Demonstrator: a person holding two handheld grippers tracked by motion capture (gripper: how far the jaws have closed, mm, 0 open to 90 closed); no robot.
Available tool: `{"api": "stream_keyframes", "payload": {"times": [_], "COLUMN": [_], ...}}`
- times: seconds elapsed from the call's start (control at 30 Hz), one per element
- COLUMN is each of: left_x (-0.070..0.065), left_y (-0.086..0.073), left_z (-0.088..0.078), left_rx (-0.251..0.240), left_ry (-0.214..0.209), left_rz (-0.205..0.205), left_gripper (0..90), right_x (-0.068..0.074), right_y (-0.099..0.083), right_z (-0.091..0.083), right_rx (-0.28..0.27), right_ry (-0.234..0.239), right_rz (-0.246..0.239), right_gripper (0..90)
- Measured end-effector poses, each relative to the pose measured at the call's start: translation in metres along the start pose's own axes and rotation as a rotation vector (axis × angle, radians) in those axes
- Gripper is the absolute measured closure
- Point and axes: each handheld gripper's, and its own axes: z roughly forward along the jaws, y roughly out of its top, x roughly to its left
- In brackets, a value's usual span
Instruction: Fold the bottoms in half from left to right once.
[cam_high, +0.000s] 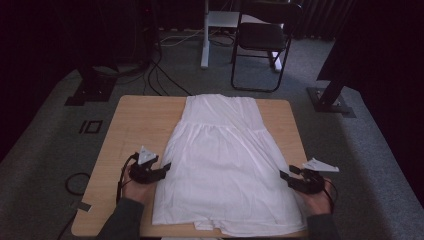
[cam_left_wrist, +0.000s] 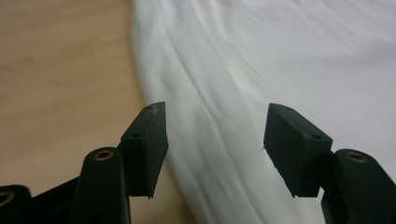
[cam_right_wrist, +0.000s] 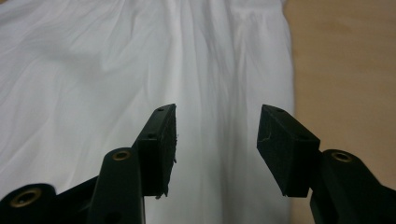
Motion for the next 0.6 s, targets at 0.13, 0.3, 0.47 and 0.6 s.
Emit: {"api": "stream_keyframes", "payload": {"times": [0.13, 0.3, 0.47, 0.6], "left_x": [0.014, 0.026, 0.036, 0.037], "left_y": [0.016, 0.026, 0.029, 0.03], "left_z": [0.033, 0.068, 0.089, 0.098], "left_rx": [0.042, 0.096, 0.12, 0.146], "left_ry": [0.027, 0.023, 0.019, 0.013], "left_rz": [-0.035, -0.066, -0.12, -0.139], "left_gripper": [38.3, 38.2, 37.9, 38.1], "right_x": [0.002, -0.003, 0.001, 0.006], "right_y": [0.029, 0.051, 0.072, 0.084], "right_z": [0.04, 0.082, 0.112, 0.134], "right_rx": [0.02, 0.026, 0.044, 0.062], "right_ry": [-0.016, -0.006, -0.007, -0.029], "right_rz": [-0.049, -0.025, -0.053, -0.072], "right_gripper": [44.9, 42.6, 39.8, 37.3]}}
